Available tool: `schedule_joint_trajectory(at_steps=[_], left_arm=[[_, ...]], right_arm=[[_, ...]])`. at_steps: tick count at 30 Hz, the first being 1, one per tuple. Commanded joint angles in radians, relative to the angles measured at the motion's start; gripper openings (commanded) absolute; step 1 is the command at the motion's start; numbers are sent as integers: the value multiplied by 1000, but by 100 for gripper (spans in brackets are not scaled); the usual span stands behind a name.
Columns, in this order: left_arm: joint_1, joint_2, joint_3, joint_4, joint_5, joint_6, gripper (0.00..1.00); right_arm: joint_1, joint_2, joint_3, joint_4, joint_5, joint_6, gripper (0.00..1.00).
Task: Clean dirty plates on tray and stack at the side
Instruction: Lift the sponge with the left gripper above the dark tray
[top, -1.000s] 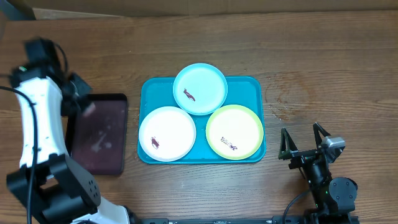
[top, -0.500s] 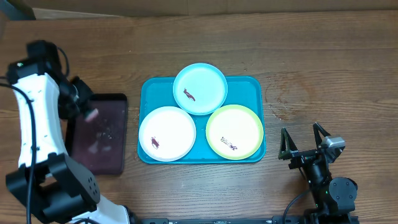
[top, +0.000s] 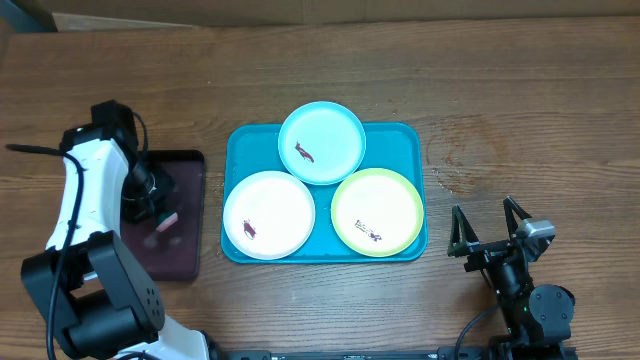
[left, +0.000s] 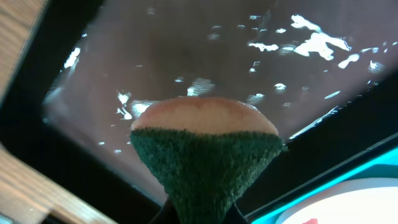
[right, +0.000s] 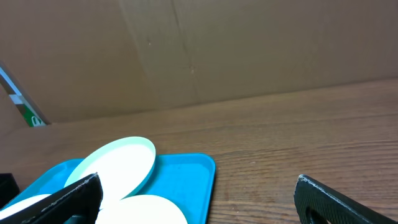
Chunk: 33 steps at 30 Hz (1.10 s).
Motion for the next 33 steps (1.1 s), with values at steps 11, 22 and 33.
schedule_joint_trajectory(at_steps=[11,22,33], left_arm=[[15,-18,586,-302,-105,8,4],[17,-12,7,22,-76,-91,4],[8,-17,395,-238,55,-16,4]], right_arm=[[-5,-5,-10,6,-2,0,100],[-5,-5,-10,6,-2,0,100],[-5,-5,-10,6,-2,0,100]])
